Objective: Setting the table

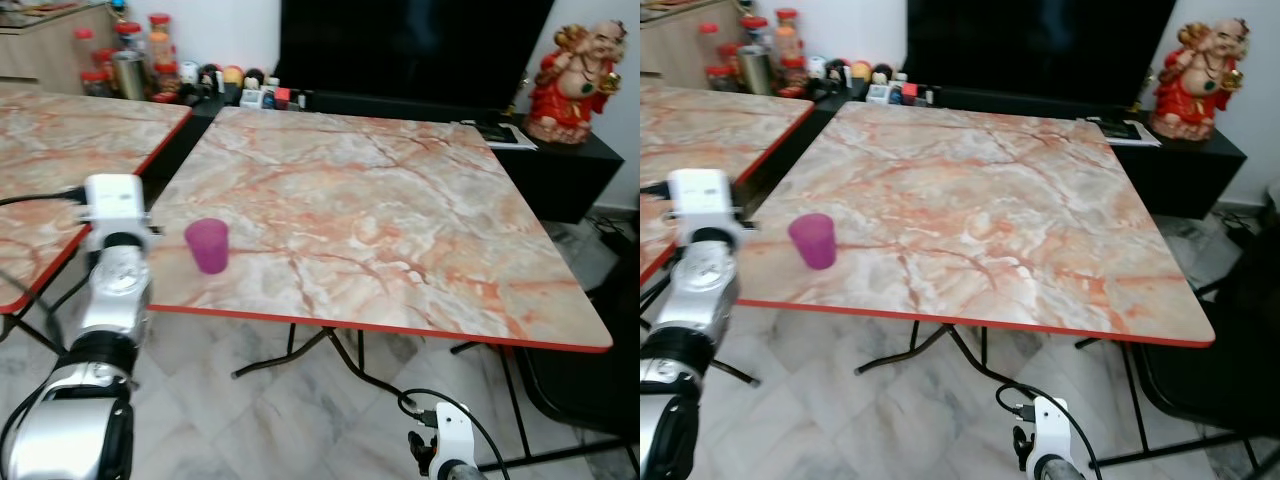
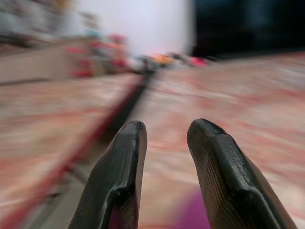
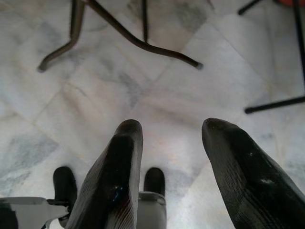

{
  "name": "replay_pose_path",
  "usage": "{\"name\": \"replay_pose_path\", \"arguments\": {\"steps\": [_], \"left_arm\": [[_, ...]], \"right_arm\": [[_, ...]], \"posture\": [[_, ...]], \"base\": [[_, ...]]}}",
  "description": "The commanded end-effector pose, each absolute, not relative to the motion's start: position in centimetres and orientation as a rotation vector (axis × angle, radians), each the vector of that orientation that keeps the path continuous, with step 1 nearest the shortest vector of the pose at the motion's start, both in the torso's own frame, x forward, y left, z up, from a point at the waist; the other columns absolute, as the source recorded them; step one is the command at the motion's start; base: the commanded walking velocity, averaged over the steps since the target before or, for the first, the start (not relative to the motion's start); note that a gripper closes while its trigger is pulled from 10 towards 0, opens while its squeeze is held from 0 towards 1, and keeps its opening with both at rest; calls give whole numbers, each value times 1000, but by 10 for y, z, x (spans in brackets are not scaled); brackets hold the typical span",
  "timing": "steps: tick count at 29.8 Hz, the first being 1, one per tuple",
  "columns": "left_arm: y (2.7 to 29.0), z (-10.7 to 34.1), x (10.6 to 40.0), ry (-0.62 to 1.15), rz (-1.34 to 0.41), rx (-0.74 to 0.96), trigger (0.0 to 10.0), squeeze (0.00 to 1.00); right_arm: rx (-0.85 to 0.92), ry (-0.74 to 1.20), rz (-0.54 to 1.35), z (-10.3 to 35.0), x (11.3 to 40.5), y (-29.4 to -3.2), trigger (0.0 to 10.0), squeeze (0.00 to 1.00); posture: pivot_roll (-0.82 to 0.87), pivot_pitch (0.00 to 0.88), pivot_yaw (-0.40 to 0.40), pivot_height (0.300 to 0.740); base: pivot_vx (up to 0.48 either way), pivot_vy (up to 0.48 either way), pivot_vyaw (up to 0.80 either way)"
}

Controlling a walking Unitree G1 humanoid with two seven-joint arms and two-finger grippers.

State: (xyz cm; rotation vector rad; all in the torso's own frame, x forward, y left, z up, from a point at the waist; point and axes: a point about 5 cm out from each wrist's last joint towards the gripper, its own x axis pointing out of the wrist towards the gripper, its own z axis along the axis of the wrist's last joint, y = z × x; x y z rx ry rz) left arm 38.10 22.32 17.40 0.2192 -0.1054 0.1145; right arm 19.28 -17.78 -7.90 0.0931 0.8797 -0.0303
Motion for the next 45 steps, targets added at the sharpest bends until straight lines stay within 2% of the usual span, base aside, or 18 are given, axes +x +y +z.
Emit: {"name": "replay_pose_path", "arguments": {"steps": [1,5,16,23,24,25,29,45], "left_arm": [[224,186,385,-116,80,161,10000,1000],[232,192,388,-71,54,102,10000,1000],[247,220,385,-9,-9,127,10000,1000],[260,227,381,18,57,88,10000,1000],[262,224,380,41,74,87,10000,976],[262,218,379,97,80,93,10000,0],[258,201,380,195,66,57,10000,0],[249,181,384,316,82,46,10000,0]], "right_arm": [[92,872,-47,-78,193,-182,10000,0],[92,875,-54,-79,191,-185,10000,0],[86,878,-56,-79,190,-188,10000,0],[88,879,-51,-79,190,-186,10000,0],[90,880,-50,-79,190,-185,10000,0],[93,882,-47,-80,190,-183,10000,0],[97,880,-47,-79,191,-182,10000,0],[95,882,-54,-80,190,-184,10000,0]], "posture": [[-74,0,-65,740],[-74,0,-68,740],[-63,0,-80,740],[-50,0,-79,740],[-50,0,-79,740],[-44,0,-77,740],[-47,0,-76,740],[-54,0,-74,740]], "base": [[0,0,0],[0,0,0],[0,0,0],[0,0,0],[0,0,0],[0,0,0],[0,0,0],[0,0,0]]}}
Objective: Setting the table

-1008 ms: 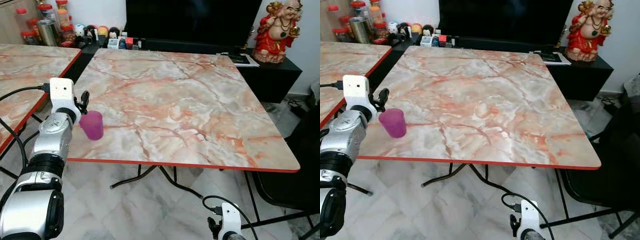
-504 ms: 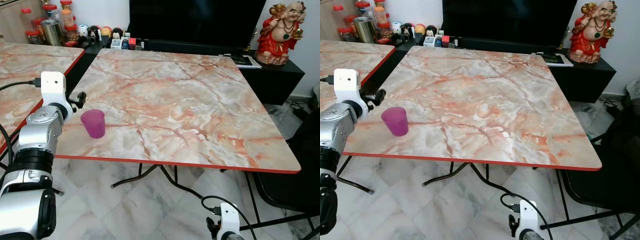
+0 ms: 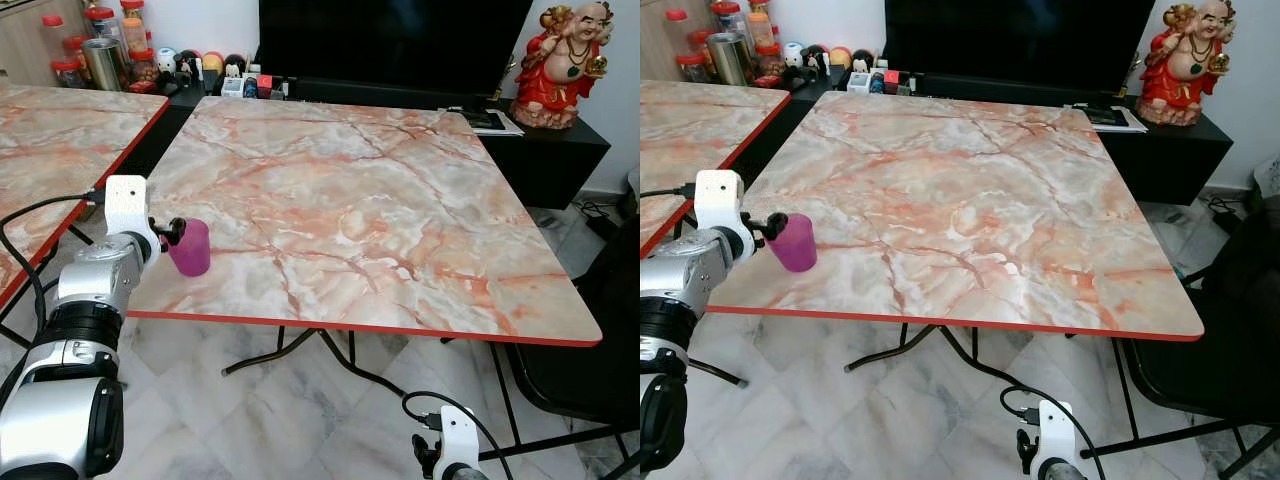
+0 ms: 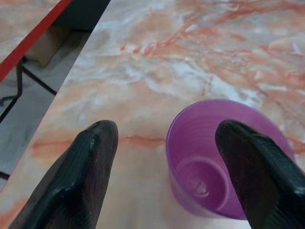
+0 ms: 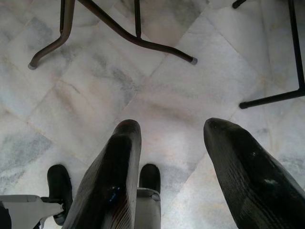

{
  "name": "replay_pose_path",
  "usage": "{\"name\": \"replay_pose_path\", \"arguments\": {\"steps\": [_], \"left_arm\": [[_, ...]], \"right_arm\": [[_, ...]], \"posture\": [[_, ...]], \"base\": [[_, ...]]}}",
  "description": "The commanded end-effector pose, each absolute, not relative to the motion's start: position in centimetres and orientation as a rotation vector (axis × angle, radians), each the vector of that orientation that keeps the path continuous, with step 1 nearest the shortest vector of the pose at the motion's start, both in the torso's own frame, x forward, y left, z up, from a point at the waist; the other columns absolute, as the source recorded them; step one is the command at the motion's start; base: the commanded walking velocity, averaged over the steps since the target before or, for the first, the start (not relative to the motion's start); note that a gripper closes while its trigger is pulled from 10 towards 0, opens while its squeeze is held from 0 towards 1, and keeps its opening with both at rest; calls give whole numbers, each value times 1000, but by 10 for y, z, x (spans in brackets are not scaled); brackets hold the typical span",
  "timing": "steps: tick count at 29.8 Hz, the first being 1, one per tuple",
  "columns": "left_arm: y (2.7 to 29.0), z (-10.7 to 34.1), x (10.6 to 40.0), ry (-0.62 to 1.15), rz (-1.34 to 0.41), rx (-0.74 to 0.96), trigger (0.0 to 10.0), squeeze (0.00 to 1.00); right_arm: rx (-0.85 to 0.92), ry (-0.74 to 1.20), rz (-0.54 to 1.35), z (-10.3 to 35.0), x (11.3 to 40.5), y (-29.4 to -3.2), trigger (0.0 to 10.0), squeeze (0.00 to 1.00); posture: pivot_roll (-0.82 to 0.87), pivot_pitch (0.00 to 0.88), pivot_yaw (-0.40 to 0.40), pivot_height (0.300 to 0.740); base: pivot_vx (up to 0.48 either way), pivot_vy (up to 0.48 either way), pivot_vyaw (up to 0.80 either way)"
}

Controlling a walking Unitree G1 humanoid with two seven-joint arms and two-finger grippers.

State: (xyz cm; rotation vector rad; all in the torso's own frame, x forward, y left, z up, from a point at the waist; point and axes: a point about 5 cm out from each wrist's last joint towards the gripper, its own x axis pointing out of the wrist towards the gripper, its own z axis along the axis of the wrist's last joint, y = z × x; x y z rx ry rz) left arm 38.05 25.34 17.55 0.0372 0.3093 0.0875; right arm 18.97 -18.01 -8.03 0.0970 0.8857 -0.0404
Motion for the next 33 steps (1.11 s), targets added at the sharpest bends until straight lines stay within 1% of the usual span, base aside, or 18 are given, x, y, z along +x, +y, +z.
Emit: {"name": "replay_pose_path", "arguments": {"steps": [1,15,16,17,18,19,20,33], "left_arm": [[250,180,384,326,94,69,10000,0],[247,176,389,339,99,31,10000,0],[247,176,389,338,103,29,8706,0],[247,176,389,336,107,29,4196,0],[247,176,389,336,107,29,4196,0],[248,176,390,335,112,27,1490,0],[248,176,390,335,113,26,0,0],[247,174,391,344,106,31,0,0]], "right_arm": [[95,881,-54,-80,190,-184,10000,0],[92,882,-50,-80,190,-184,10000,0],[93,881,-51,-80,190,-184,10000,0],[92,881,-51,-80,190,-183,10000,0],[92,881,-51,-80,190,-183,10000,0],[92,881,-51,-80,190,-183,10000,0],[93,881,-51,-80,190,-183,10000,0],[93,882,-52,-80,190,-183,10000,0]], "posture": [[-56,0,-74,740],[-60,0,-71,740],[-59,0,-72,740],[-59,0,-71,740],[-59,0,-71,740],[-59,0,-71,740],[-60,0,-70,740],[-59,0,-72,740]], "base": [[0,0,0],[0,0,0],[0,0,0],[0,0,0],[0,0,0],[0,0,0],[0,0,0],[0,0,0]]}}
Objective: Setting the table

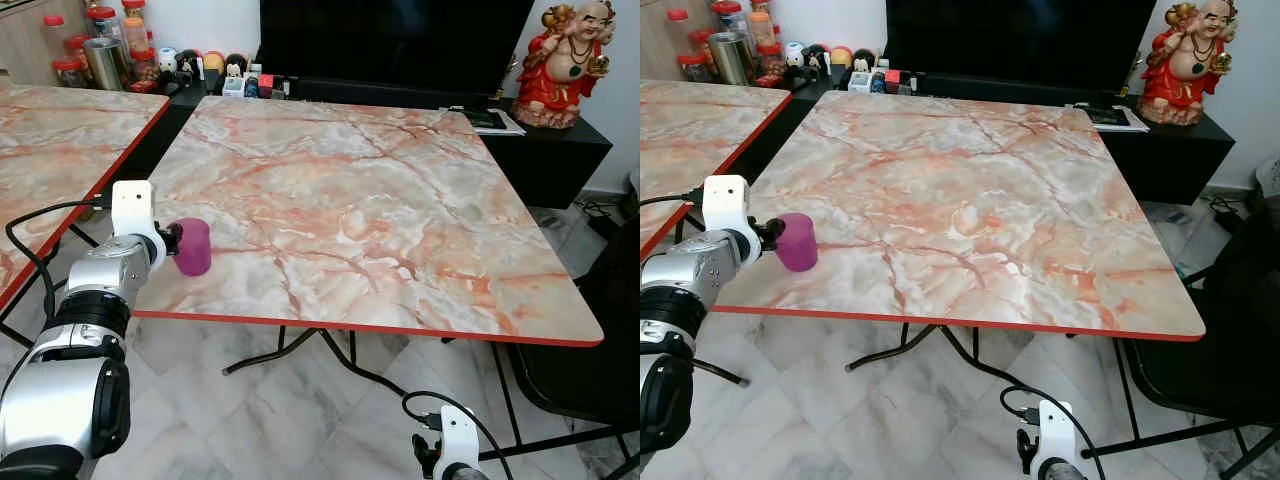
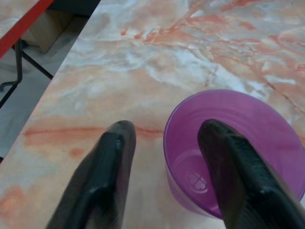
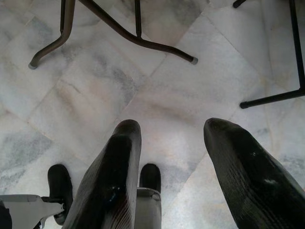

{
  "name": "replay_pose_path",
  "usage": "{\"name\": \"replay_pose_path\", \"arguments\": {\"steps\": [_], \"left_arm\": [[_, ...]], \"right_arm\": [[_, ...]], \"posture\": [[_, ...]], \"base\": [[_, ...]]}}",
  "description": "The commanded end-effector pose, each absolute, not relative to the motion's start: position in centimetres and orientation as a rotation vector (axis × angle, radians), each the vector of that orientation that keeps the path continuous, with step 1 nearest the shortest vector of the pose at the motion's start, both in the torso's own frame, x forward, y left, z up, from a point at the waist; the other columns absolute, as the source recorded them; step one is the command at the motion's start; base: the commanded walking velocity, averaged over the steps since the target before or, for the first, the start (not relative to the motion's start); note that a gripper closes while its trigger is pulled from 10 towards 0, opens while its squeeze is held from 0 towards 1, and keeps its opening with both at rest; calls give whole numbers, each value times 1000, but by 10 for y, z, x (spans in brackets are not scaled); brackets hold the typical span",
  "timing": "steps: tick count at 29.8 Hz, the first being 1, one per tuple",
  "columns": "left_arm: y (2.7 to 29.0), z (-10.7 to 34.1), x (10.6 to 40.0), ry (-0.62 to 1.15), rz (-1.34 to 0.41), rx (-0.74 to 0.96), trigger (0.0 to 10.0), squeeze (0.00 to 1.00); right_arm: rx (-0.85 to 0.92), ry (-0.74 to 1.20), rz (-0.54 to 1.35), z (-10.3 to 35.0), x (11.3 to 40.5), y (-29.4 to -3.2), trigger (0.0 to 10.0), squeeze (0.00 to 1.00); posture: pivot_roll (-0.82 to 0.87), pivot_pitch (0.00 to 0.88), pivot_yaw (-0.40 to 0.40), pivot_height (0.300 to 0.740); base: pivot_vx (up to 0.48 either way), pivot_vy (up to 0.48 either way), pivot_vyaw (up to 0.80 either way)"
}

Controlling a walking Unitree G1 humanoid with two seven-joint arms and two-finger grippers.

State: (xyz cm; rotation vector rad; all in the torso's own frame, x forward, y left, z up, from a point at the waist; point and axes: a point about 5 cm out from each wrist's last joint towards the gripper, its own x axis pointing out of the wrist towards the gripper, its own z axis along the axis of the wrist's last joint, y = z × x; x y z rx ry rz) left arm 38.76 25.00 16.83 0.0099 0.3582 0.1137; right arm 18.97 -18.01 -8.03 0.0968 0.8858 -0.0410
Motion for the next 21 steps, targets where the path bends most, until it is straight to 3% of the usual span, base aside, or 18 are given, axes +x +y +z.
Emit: {"name": "replay_pose_path", "arguments": {"steps": [1,21], "left_arm": [[247,174,391,345,104,33,0,0],[244,169,390,362,84,42,0,0]], "right_arm": [[92,883,-52,-80,190,-184,10000,0],[96,882,-51,-80,191,-182,10000,0]], "posture": [[-58,0,-72,740],[-57,0,-69,740]], "base": [[0,0,0],[0,0,0]]}}
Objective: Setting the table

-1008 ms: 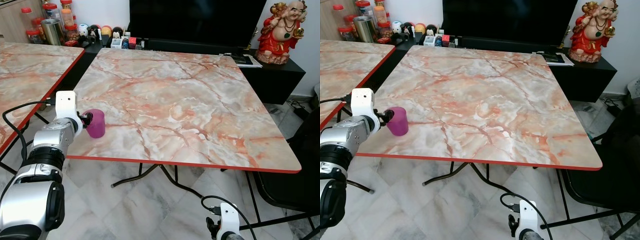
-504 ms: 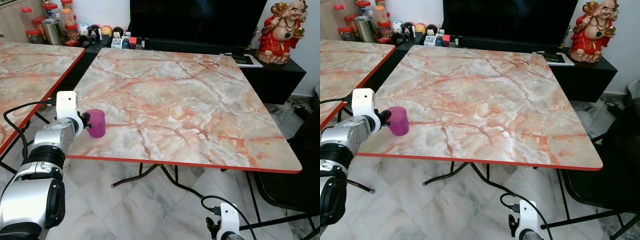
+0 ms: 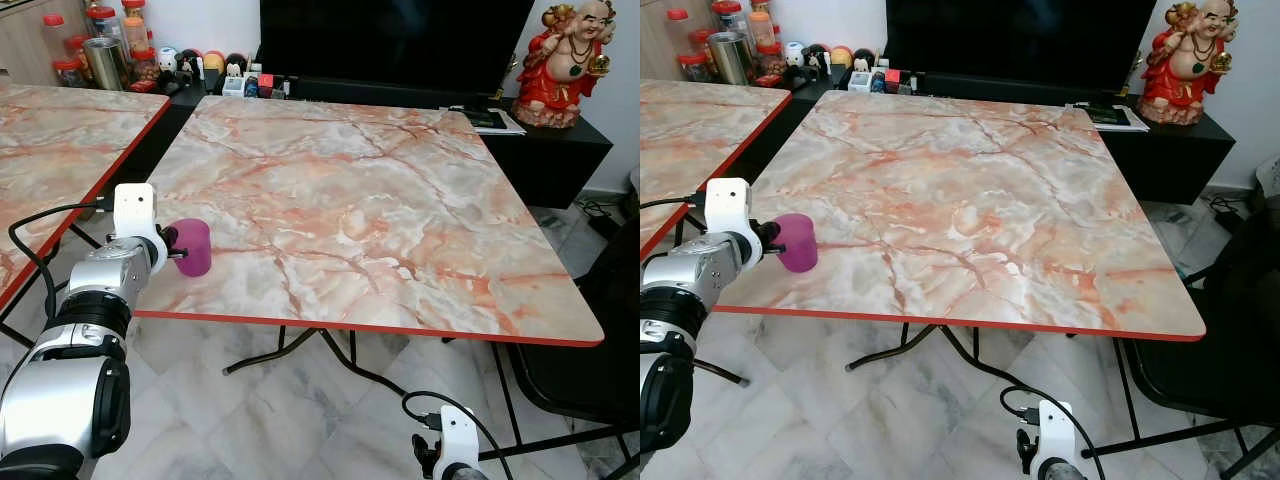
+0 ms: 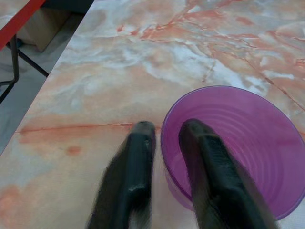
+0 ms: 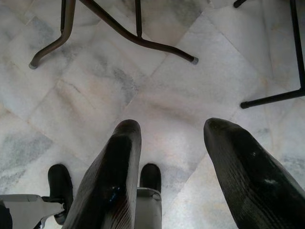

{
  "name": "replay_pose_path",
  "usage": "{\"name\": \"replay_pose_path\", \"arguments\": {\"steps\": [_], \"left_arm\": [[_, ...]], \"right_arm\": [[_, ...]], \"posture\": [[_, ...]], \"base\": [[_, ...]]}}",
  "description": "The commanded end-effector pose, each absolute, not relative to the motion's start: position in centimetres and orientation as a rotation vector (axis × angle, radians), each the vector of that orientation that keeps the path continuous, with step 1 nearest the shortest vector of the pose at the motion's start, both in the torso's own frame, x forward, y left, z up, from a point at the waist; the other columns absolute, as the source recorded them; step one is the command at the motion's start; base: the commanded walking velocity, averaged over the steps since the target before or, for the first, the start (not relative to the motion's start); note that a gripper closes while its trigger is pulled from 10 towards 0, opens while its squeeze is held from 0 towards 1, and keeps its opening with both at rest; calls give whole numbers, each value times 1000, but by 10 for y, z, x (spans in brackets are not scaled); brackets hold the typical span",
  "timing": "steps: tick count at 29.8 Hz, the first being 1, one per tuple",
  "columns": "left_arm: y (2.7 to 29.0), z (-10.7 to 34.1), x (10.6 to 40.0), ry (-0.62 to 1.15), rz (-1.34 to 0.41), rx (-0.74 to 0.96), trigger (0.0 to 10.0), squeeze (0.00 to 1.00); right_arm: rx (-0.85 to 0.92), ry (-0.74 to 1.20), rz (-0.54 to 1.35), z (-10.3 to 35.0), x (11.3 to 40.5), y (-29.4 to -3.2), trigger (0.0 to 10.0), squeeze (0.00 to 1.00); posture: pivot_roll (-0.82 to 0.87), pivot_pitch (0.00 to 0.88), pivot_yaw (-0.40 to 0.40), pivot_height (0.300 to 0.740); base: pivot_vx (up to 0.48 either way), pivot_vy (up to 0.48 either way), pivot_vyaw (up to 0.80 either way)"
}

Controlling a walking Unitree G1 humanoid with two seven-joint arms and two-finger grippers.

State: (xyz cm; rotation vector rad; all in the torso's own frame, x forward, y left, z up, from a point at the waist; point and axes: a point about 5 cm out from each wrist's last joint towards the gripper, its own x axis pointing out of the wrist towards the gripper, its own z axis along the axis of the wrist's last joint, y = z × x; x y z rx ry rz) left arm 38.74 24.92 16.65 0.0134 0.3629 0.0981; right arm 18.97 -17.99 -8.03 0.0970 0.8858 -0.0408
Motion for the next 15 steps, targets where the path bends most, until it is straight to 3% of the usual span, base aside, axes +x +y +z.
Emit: {"name": "replay_pose_path", "arguments": {"steps": [1,10,15], "left_arm": [[244,169,390,362,84,42,0,0],[247,179,392,295,121,17,0,0],[252,198,394,139,157,-49,0,0]], "right_arm": [[96,882,-51,-80,191,-182,10000,0],[96,879,-51,-79,192,-182,10000,0],[93,882,-50,-79,191,-183,10000,0]], "posture": [[-57,0,-69,740],[-57,0,-72,740],[-55,0,-75,740]], "base": [[0,0,0],[0,0,0],[0,0,0]]}}
